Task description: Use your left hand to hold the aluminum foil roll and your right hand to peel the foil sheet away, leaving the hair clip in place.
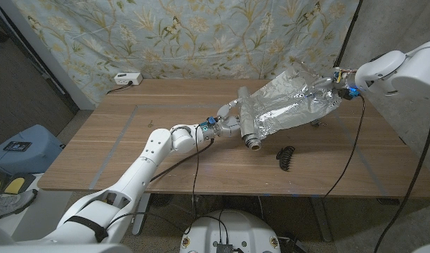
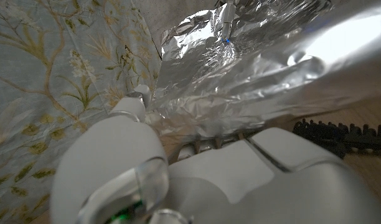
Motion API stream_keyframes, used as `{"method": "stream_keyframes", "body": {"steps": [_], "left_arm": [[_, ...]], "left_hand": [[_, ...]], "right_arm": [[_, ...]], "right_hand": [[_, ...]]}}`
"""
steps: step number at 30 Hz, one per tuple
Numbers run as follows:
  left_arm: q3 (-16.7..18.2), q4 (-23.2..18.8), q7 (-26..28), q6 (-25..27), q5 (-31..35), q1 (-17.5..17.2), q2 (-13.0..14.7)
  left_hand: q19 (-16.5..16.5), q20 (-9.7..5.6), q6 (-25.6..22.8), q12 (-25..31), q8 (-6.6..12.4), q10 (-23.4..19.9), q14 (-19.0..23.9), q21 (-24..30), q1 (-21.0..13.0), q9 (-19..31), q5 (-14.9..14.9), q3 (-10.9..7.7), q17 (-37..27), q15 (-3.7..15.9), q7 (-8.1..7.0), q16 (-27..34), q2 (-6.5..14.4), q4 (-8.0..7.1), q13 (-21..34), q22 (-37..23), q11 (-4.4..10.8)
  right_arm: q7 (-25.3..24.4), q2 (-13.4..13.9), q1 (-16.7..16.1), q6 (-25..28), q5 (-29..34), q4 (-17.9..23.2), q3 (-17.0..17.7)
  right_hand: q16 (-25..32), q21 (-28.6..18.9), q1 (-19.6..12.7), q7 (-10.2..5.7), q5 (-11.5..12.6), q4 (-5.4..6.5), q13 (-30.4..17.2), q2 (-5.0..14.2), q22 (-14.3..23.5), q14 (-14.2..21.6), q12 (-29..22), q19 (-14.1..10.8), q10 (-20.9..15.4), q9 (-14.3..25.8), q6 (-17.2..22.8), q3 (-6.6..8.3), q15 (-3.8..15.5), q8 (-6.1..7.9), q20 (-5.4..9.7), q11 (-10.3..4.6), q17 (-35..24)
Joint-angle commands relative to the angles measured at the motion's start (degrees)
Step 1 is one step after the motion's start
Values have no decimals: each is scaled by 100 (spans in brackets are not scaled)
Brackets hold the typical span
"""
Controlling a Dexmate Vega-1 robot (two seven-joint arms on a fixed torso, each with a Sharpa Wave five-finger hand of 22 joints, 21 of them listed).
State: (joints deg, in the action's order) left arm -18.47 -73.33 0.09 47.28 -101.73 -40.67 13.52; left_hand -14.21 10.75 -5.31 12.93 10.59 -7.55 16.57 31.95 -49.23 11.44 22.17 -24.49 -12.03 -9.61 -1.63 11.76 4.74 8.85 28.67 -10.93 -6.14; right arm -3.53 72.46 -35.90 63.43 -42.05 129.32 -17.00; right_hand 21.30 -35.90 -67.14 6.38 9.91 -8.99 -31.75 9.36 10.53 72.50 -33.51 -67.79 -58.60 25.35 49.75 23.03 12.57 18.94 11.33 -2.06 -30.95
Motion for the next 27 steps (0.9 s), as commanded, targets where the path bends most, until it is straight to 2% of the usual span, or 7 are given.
{"method": "stream_keyframes", "body": {"steps": [1,12,18,27], "left_arm": [[-14,-1,10,30,-8,36,52],[-24,-42,31,61,68,102,154],[-56,-218,41,14,255,161,297],[-49,-370,74,32,325,216,470]], "left_hand": [[-40,40,-22,11,45,-9,28,-29,-12,9,-6,-44,-13,-26,-3,10,2,9,-3,-19,-8],[-32,32,-34,20,58,-18,22,-38,-22,3,-14,-55,-7,-20,2,9,2,17,-12,-20,-3],[-103,-10,-323,98,158,-205,114,-18,-178,-3,-23,-94,9,53,54,53,24,94,-28,-21,64],[-130,-26,-425,123,179,-273,156,-11,-269,-6,-39,-86,6,73,95,82,37,106,-37,-21,81]], "right_arm": [[-185,-13,-131,54,-103,-115,204],[-355,-1,-281,-8,-171,-187,385],[-503,-45,-431,-90,-240,-203,534],[-718,-106,-657,-254,-331,-205,742]], "right_hand": [[-8,-39,-64,51,34,-11,-9,-15,19,48,-51,34,32,40,31,39,20,-36,-7,7,-32],[-47,-71,-75,37,34,-13,-11,-23,18,50,-73,62,51,102,37,49,21,-54,-10,2,-62],[-75,-89,-69,31,33,-6,-4,-23,18,33,-84,87,59,129,42,54,13,-73,-14,12,-88],[-98,-117,-64,7,33,1,2,-21,18,41,-93,109,87,145,49,58,14,-109,-10,8,-122]]}}
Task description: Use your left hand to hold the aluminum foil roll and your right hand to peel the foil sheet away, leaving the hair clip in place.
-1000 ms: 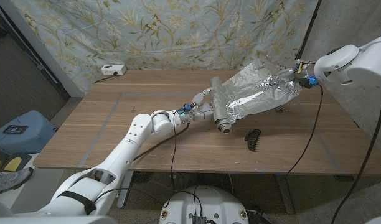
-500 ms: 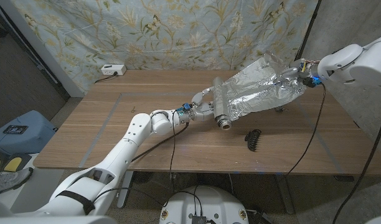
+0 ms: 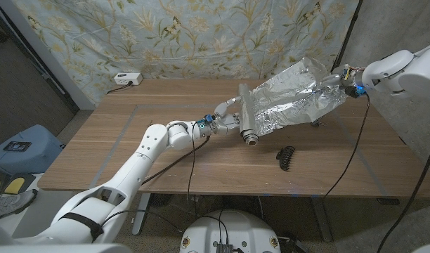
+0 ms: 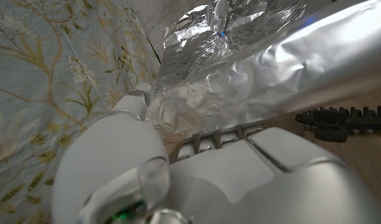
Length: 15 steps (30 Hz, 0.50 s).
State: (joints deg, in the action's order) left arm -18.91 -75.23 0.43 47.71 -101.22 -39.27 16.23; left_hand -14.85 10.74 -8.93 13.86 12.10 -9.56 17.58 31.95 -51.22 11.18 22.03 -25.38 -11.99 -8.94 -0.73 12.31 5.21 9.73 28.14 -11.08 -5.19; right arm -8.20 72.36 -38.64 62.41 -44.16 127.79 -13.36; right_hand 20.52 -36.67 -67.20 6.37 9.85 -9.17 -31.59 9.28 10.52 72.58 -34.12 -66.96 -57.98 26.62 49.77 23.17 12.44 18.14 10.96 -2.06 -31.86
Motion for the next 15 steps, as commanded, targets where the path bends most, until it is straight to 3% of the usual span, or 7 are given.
{"method": "stream_keyframes", "body": {"steps": [1,15], "left_arm": [[-4,-187,36,-5,272,79,216],[65,-489,101,1,172,-15,480]], "left_hand": [[-66,-23,-64,29,27,-68,53,-11,-72,20,-27,6,0,5,9,27,-9,15,15,-6,-16],[-48,-21,-68,26,8,-68,30,-21,-101,19,-53,48,-10,-3,14,32,-13,-5,6,-7,-19]], "right_arm": [[-250,-85,-405,-189,-118,-51,390],[-425,-123,-504,-245,-216,22,494]], "right_hand": [[-20,-42,-59,10,39,18,-12,-16,18,34,-33,29,20,17,47,43,27,-32,27,6,-37],[-65,-80,-54,2,38,22,9,-14,17,41,-50,70,31,45,62,45,26,-81,29,-4,-67]]}}
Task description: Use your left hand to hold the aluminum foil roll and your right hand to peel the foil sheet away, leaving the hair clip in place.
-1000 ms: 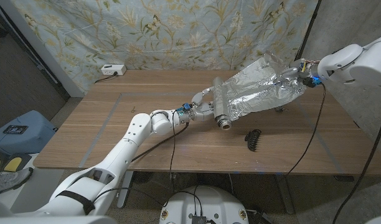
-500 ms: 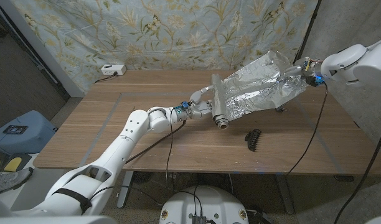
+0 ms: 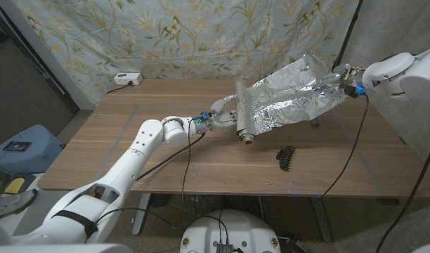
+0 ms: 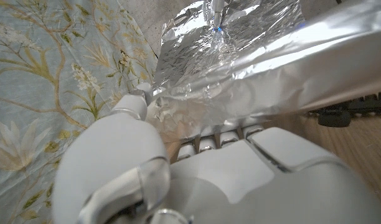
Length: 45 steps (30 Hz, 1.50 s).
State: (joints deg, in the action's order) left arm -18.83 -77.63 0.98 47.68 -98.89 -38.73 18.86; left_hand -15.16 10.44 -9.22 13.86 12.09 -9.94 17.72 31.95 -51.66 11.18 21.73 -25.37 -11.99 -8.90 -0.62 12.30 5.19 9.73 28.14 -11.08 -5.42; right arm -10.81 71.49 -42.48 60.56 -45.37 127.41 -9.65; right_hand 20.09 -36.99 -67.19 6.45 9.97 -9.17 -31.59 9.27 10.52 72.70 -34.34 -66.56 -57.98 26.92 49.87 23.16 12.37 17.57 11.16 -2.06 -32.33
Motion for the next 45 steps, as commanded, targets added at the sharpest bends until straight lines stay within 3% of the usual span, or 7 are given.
{"method": "stream_keyframes", "body": {"steps": [1,17,18,20,25,34,45], "left_arm": [[60,-266,50,4,-82,-83,229],[75,-618,208,-125,-334,-330,442],[93,-679,358,-178,-382,-367,440],[169,-902,893,-371,-568,-509,413],[164,-1008,1052,-513,-663,-587,476],[171,-1196,1121,-737,-776,-761,576],[206,-1354,1135,-891,-942,-955,735]], "left_hand": [[-16,11,-41,26,9,-28,16,-22,-59,19,-24,49,-9,-8,3,33,-11,-4,5,-7,7],[-13,29,-57,25,-4,-33,18,-27,-98,18,-43,74,-15,-7,23,43,-8,-16,-4,-8,2],[-40,11,-156,56,29,-113,48,-17,-123,18,-46,69,-17,18,31,58,10,-15,-7,-9,11],[-376,-192,-1057,327,301,-826,553,126,-325,39,-57,-5,-34,353,120,267,127,15,0,-16,303],[-530,-272,-1426,403,389,-1062,720,203,-510,50,-36,-100,-48,477,134,332,210,42,7,-17,367],[-543,-295,-1516,442,388,-1175,766,220,-540,54,-35,-113,-66,511,180,353,216,9,17,-17,398],[-563,-315,-1581,474,376,-1262,840,240,-528,58,-39,-111,-82,541,189,376,197,-16,28,-16,440]], "right_arm": [[-147,-7,-152,-109,-87,70,135],[-292,-2,-245,-31,-238,227,209],[-298,-11,-218,-6,-242,229,184],[-274,-6,-184,-19,-228,221,137],[-187,-18,-43,-13,-189,184,-33],[-18,-45,58,-141,-93,124,-260],[13,-193,171,-44,-106,167,-446]], "right_hand": [[-26,-51,-55,-9,25,21,7,-13,16,28,-30,33,37,14,53,47,34,-31,6,4,-23],[-65,-94,-58,-19,25,21,2,-12,14,41,-61,54,48,56,63,47,37,-68,2,6,-46],[-68,-98,-59,-17,26,20,10,-11,14,43,-56,55,53,60,61,47,36,-73,0,2,-48],[-76,-106,-58,-16,25,20,19,-16,14,42,-56,54,51,63,67,44,34,-79,0,6,-48],[-89,-118,-59,-21,25,21,16,-11,13,48,-65,61,54,64,67,44,36,-97,0,12,-48],[-116,-140,-52,-48,27,25,23,-14,11,37,-68,82,82,77,61,44,28,-132,4,-7,-70],[-233,-152,159,-104,32,146,32,-9,3,-136,-20,208,289,104,-106,4,-27,-269,-65,56,-124]]}}
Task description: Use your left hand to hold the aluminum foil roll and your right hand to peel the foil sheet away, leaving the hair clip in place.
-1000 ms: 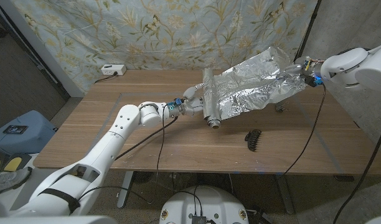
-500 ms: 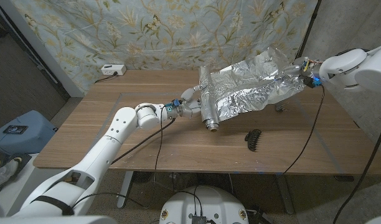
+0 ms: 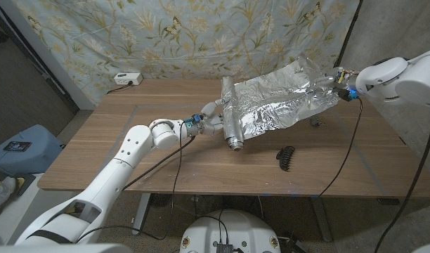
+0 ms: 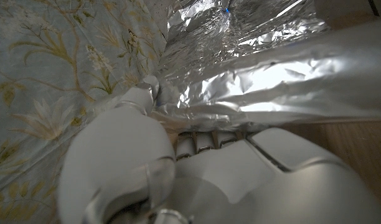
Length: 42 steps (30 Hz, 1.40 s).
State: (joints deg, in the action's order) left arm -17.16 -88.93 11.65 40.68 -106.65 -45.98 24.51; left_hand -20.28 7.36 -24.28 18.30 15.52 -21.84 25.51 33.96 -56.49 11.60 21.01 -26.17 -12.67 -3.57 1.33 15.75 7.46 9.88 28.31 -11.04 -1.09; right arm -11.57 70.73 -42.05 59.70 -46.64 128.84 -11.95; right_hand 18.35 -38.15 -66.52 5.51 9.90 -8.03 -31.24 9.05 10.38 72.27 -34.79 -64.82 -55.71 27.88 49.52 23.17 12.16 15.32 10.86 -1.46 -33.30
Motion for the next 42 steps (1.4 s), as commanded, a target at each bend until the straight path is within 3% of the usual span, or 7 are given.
{"method": "stream_keyframes", "body": {"steps": [1,7,18,21,29,35,42], "left_arm": [[44,-235,57,-198,-177,-247,189],[70,-338,77,-233,-267,-352,301],[87,-477,-2,-320,-267,-438,480],[100,-496,-5,-361,-275,-465,505],[52,-398,-148,-264,-231,-352,603],[27,-347,-202,-200,-220,-293,642],[24,-308,-212,-176,-242,-281,656]], "left_hand": [[-50,-7,-72,29,28,-70,65,40,-45,15,32,-33,-16,6,-3,34,-27,-34,12,-20,8],[-52,-8,-88,31,16,-80,60,46,-45,17,33,-37,-19,16,-3,24,-39,-36,17,-20,-7],[-38,7,-89,33,-17,-93,55,52,-53,19,27,-36,-32,4,1,22,-43,-40,26,-20,-2],[-33,13,-77,29,-29,-84,52,53,-57,20,26,-34,-36,4,-1,22,-44,-38,28,-20,-13],[-6,27,-70,21,-54,-75,40,50,-65,21,23,-35,-51,-26,15,22,-36,-43,34,-20,-14],[6,36,-75,24,-65,-88,40,51,-64,22,22,-37,-56,-31,24,22,-37,-48,38,-21,-28],[9,41,-83,22,-80,-92,42,57,-69,24,22,-40,-62,-39,31,21,-40,-47,43,-21,-28]], "right_arm": [[110,-111,138,31,37,31,-241],[128,-175,144,13,49,40,-317],[312,-336,93,-450,190,-271,-503],[399,-391,143,-604,307,-377,-621],[225,-580,-108,-996,329,-494,-480],[223,-578,-274,-1140,224,-544,-325],[432,-475,-231,-1147,126,-565,-296]], "right_hand": [[-71,-38,115,-6,40,42,6,13,15,-111,33,44,81,4,-92,-2,-11,-63,-40,20,-31],[-150,-35,240,8,45,71,47,-12,6,-252,100,138,242,-18,-231,-49,-40,-181,-89,97,-60],[-465,101,705,129,39,157,346,-100,-21,-992,547,655,818,-143,-656,-303,-456,-412,-397,339,-32],[-489,152,817,120,32,183,409,-115,-15,-1154,657,812,895,-182,-755,-371,-493,-427,-440,312,-53],[-434,142,900,139,30,179,478,-119,-6,-1235,762,825,925,-243,-857,-446,-472,-434,-432,313,-128],[-439,135,965,174,30,159,539,-167,-5,-1286,919,837,1093,-310,-905,-490,-516,-431,-447,464,-115],[-527,181,1362,312,-7,255,657,-386,-9,-1486,1193,973,1287,-461,-1083,-715,-752,-438,-579,669,-1]]}}
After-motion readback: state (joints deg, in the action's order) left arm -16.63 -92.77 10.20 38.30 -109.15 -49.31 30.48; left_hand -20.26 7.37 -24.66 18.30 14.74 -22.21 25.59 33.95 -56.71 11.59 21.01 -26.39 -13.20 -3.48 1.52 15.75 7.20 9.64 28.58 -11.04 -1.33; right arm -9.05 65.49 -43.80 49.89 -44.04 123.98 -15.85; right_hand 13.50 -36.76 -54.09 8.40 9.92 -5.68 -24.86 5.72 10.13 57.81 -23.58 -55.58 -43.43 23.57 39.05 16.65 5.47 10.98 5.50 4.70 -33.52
